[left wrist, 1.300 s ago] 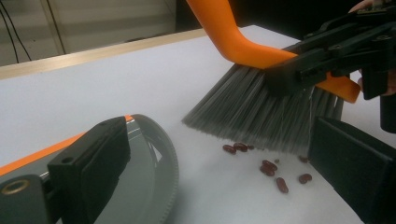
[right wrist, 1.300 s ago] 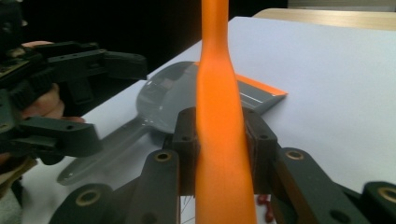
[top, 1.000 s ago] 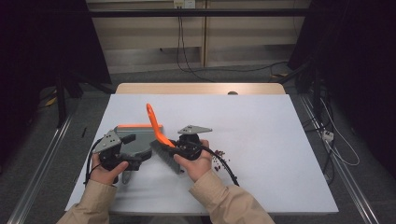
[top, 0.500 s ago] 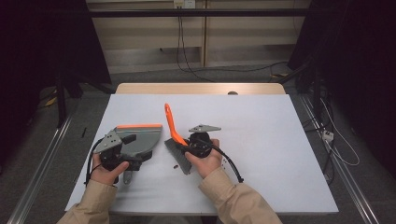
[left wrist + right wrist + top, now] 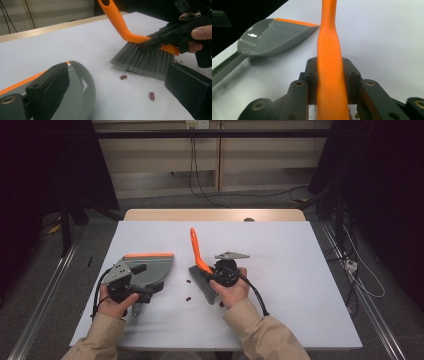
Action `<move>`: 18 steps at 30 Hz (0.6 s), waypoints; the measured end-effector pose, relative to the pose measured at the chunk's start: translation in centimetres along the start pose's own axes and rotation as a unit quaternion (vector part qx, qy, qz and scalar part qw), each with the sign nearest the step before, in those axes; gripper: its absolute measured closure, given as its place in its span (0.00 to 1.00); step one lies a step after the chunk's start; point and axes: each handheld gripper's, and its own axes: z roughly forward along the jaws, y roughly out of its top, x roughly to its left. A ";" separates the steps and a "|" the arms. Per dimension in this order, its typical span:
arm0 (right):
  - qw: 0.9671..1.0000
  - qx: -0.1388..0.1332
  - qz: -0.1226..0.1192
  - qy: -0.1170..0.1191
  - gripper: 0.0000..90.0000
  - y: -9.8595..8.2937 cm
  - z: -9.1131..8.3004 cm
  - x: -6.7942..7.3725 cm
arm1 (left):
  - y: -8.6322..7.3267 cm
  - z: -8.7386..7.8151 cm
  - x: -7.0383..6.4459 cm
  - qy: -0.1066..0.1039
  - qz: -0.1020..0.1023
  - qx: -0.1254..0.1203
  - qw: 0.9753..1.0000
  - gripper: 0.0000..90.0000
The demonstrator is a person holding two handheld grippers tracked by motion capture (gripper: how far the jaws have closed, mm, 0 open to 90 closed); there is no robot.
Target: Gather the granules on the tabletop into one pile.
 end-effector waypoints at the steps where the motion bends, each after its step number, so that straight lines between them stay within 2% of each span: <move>1: 1.000 -0.002 0.000 -0.004 0.79 0.0 -0.2 -0.2 | 0.0 0.0 0.0 0.000 0.000 0.000 1.000 0.06; 5: 1.000 -0.008 0.013 0.002 0.79 0.1 -0.4 -0.7 | 0.0 0.1 0.0 0.000 -0.001 0.000 1.000 0.06; 8: 1.000 -0.015 0.017 0.011 0.79 0.3 -0.4 -0.3 | 0.1 0.1 0.0 0.000 0.001 -0.001 1.000 0.06; 11: 0.999 -0.024 0.021 0.030 0.79 0.8 -0.4 1.1 | 0.1 0.1 0.0 0.001 0.000 -0.002 1.000 0.06; 13: 0.999 -0.024 0.015 0.041 0.79 1.0 -0.3 2.0 | 0.1 0.1 0.0 0.000 -0.002 -0.003 1.000 0.06; 15: 0.999 -0.015 0.012 0.051 0.79 1.0 0.1 3.0 | 0.2 0.0 0.0 0.001 0.001 -0.004 1.000 0.06; 16: 0.998 -0.009 0.018 0.064 0.79 0.8 0.4 3.5 | 0.2 0.0 0.0 0.001 0.001 -0.005 1.000 0.06; 18: 0.997 -0.001 0.012 0.070 0.79 0.4 0.9 4.4 | 0.2 -0.1 0.0 0.001 0.000 -0.007 1.000 0.06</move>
